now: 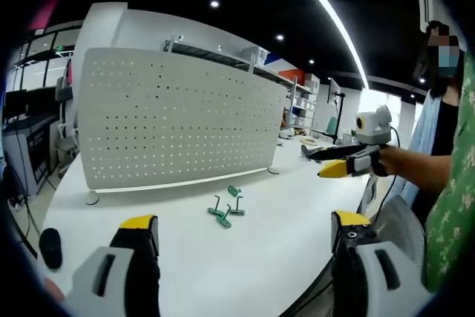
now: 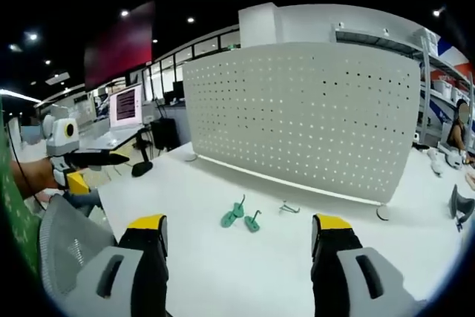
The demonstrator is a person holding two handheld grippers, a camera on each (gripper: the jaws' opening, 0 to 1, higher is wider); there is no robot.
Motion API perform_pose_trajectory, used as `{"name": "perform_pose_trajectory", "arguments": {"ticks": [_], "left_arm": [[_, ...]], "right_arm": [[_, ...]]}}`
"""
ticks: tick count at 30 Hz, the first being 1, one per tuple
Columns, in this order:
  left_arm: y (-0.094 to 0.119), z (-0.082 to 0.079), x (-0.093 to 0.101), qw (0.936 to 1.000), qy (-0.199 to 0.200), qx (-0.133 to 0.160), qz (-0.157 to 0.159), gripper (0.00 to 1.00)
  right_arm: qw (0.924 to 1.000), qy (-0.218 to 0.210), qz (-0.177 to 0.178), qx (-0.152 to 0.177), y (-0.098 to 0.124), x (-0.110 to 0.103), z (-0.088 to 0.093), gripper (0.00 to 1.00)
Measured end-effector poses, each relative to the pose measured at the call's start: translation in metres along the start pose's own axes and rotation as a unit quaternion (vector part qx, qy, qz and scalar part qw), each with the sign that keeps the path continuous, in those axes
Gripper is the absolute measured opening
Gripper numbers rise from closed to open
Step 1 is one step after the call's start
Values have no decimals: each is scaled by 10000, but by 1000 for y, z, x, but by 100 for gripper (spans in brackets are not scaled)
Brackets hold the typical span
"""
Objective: Insert the hook assembly into the mounting plate slot until the hook locks in place.
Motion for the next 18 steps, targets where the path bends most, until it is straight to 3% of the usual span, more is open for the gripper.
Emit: {"name": "perform_pose_trajectory", "arguments": {"ticks": [8, 18], "left_arm": [[0, 0, 0, 10000, -6, 4, 2, 99], [3, 1, -2, 10000, 19, 3, -39, 99]], "right_arm": [[9998, 109, -144, -120, -15, 3, -14, 67], [9989, 253, -306, -234, -37, 7, -25, 62]]}}
Point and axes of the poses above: the point that each gripper's makers call its tool centre point, and the gripper's own axes: y roughly backward along the fingers, x roughly to its right, z roughly out of its underside, the point moved 3 cm from there along y, roughly backward along the fingers, and after that the axes turned 3 degrees about z, right-handed, at the moved point
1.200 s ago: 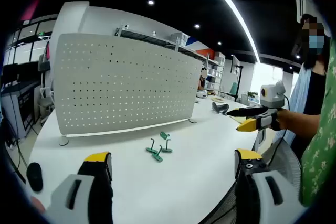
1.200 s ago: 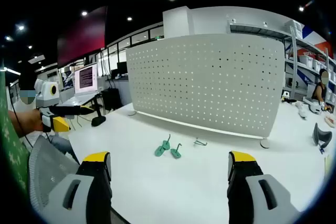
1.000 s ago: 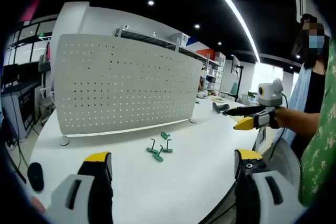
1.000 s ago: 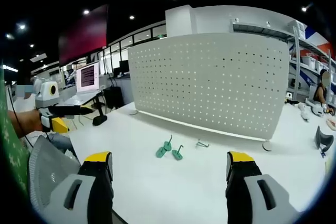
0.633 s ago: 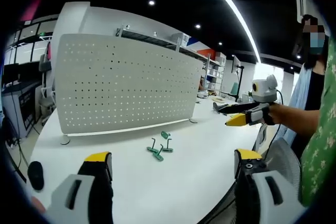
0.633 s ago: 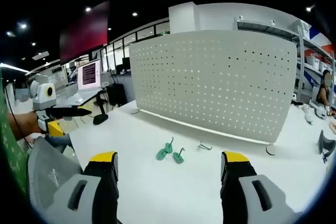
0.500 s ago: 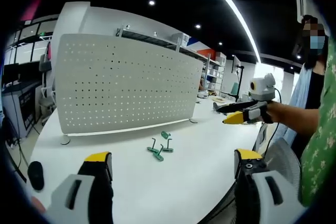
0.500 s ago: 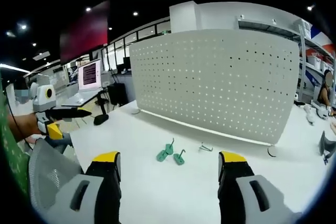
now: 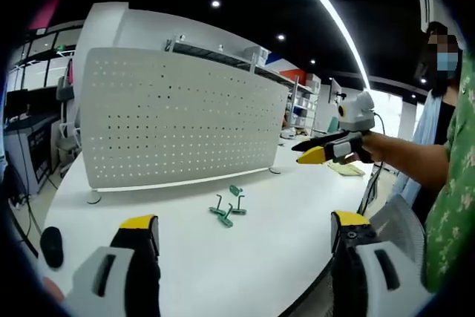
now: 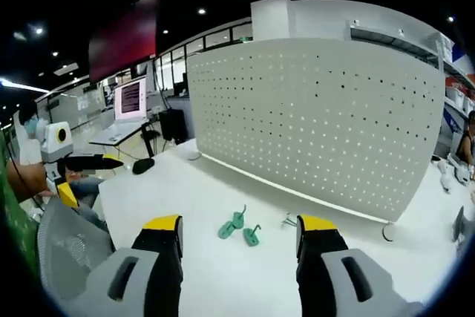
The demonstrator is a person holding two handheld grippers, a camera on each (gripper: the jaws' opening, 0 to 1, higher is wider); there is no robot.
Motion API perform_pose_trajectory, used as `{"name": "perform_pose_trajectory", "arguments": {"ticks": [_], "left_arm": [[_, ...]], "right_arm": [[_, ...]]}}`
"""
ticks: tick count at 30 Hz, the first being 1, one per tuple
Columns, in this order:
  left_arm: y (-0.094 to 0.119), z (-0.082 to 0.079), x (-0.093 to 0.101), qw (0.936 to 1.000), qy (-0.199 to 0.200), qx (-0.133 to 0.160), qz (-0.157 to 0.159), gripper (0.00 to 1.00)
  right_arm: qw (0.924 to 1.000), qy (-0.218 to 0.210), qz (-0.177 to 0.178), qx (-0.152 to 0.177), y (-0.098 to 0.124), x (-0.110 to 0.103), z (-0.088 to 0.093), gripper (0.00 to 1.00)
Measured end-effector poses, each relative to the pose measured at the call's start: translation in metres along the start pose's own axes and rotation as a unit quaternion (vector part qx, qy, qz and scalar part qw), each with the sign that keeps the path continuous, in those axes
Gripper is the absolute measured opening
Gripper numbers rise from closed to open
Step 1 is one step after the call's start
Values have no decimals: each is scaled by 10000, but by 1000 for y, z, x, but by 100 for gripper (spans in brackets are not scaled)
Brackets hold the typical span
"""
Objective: Insert the hook assembly into the mounting plate slot until the hook locks in place.
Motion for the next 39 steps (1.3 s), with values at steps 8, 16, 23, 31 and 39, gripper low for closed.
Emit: {"name": "perform_pose_trajectory", "arguments": {"ticks": [8, 16, 23, 31, 39], "left_arm": [[0, 0, 0, 10000, -1, -7, -9, 98], [1, 2, 0, 10000, 10, -50, -22, 98], [1, 2, 0, 10000, 11, -65, -32, 98], [0, 3, 0, 9999, 28, -97, -40, 97], [-2, 4, -1, 9999, 42, -135, -31, 97]], "right_arm": [[9998, -36, -70, -158, -19, 5, 4, 58], [9990, -47, -211, -387, -44, 7, 10, 54], [9979, -54, -307, -574, -64, 9, 13, 50], [9956, -26, -433, -831, -82, 10, 19, 45], [9923, 18, -557, -1108, -103, 13, 24, 39]]}}
Point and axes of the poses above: the point that each gripper's makers call its tool centre point, and the gripper's own axes: y roughly backward along the fingers, x roughly to its right, z roughly out of its underside, the point moved 3 cm from there along y, roughly backward along the fingers, and after that the axes turned 3 degrees about z, right-handed, at the moved point
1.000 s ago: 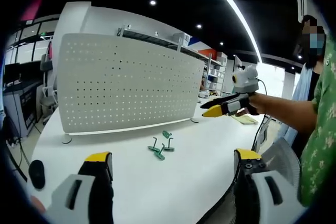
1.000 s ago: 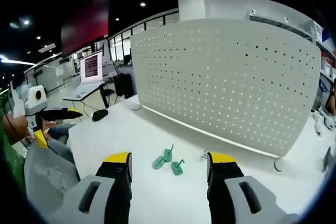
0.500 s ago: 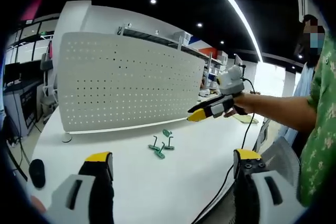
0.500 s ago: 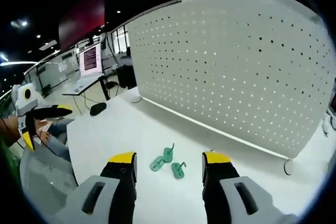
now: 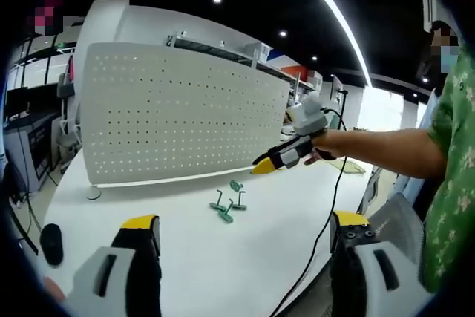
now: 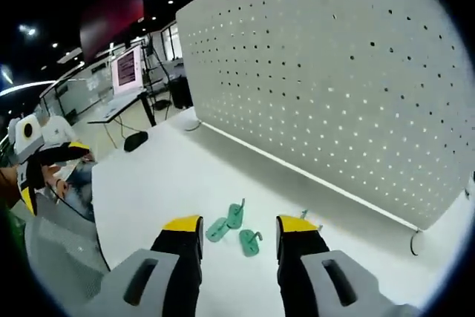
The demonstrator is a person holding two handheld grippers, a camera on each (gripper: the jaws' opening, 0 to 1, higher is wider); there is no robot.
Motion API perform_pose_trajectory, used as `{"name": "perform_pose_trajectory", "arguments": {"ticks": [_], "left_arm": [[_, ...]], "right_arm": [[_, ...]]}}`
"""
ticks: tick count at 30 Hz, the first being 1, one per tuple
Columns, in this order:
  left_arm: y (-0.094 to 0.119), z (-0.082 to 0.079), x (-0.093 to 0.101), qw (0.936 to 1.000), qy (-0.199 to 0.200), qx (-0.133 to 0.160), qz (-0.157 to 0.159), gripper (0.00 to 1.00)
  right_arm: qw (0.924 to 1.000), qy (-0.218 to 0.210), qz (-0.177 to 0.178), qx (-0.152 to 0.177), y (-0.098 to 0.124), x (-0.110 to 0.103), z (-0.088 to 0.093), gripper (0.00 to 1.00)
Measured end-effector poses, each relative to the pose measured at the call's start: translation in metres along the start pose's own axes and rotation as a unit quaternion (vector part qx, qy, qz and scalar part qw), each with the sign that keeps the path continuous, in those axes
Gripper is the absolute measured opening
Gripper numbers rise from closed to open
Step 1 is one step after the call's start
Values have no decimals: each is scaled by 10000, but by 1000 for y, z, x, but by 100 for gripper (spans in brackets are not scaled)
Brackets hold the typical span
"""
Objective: Insert the hook assembly into the mounting plate slot until the hook locks in place.
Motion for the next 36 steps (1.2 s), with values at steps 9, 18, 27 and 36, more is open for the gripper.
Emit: {"name": "perform_pose_trajectory", "arguments": {"ticks": [9, 18, 27, 36], "left_arm": [[-2, 0, -3, 10000, 15, -23, -11, 97], [-3, -1, -5, 10000, 24, -30, -27, 97], [-3, 0, -5, 10000, 59, -44, -34, 96], [-3, 1, -6, 9999, 88, -66, -48, 96]], "right_arm": [[9998, 50, -68, -166, -14, 4, -2, 37], [9990, 114, -140, -398, -30, 4, 3, 35], [9978, 111, -236, -604, -46, 4, 7, 33], [9960, 152, -331, -817, -61, 2, 9, 30]]}}
Point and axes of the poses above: the point that each gripper's makers call its tool centre point, and the gripper's own axes: y roughly backward along the fingers, x roughly to its right, z roughly out of its underside, the point moved 3 cm from there along y, roughly backward along the fingers, and after that the axes turned 3 degrees about z, right-handed, at the moved point
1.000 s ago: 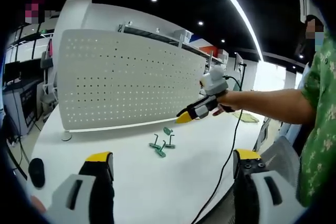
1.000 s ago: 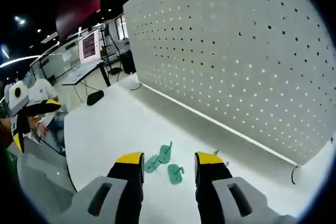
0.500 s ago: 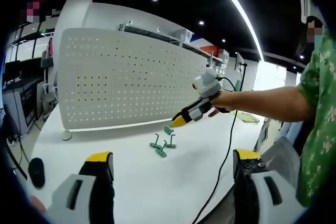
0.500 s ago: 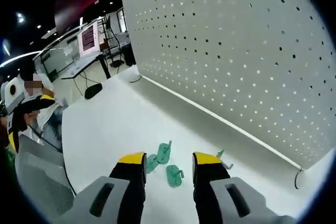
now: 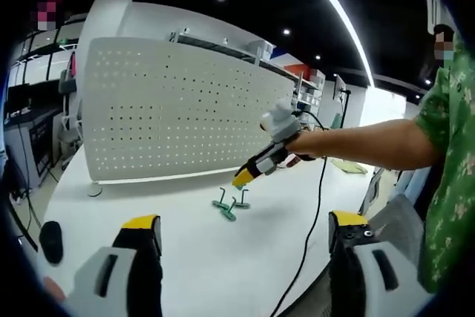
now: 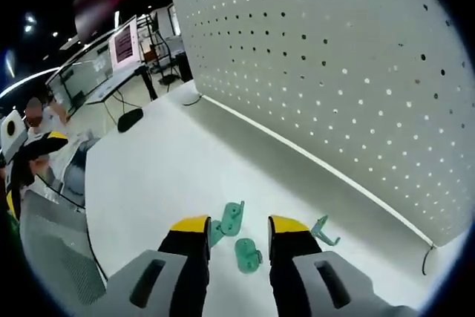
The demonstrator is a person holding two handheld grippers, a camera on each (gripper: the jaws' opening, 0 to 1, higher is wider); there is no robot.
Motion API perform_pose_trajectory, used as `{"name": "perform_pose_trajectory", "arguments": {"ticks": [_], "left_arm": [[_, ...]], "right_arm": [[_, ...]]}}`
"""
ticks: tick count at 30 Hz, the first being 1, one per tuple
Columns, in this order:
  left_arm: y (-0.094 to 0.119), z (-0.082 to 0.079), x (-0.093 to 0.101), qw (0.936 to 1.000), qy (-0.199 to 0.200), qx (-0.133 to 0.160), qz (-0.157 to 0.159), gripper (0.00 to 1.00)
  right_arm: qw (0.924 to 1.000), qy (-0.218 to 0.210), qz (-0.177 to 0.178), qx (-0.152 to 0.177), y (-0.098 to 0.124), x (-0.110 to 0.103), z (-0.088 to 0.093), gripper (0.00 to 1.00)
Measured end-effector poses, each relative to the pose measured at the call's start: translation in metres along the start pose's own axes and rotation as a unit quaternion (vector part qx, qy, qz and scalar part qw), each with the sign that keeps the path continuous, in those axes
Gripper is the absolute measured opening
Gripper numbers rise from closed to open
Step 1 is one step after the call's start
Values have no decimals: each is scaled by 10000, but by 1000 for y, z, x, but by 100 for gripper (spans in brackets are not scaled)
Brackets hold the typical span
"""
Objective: Insert the hook assembly into the mounting plate slot until the hook locks in place.
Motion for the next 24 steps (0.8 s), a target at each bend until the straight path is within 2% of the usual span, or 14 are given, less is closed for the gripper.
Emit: {"name": "perform_pose_trajectory", "arguments": {"ticks": [19, 23, 24], "left_arm": [[-2, 3, -4, 10000, 80, -29, -41, 96], [-2, 3, -4, 9999, 101, -2, -27, 96], [-2, 1, -3, 9999, 104, 81, 13, 96]], "right_arm": [[9989, -23, -163, -447, -31, 1, 8, 23], [9985, -12, -202, -502, -36, -2, 7, 22], [9984, -11, -208, -519, -37, -1, 7, 21]]}}
Point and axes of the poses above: the point that each gripper's makers call its tool centre point, and the gripper's own axes: y roughly backward along the fingers, x roughly to its right, z roughly out of its underside, the point moved 3 cm from there along y, roughly backward along the fingers, and after that the axes turned 3 degrees about z, right-handed, at the moved point
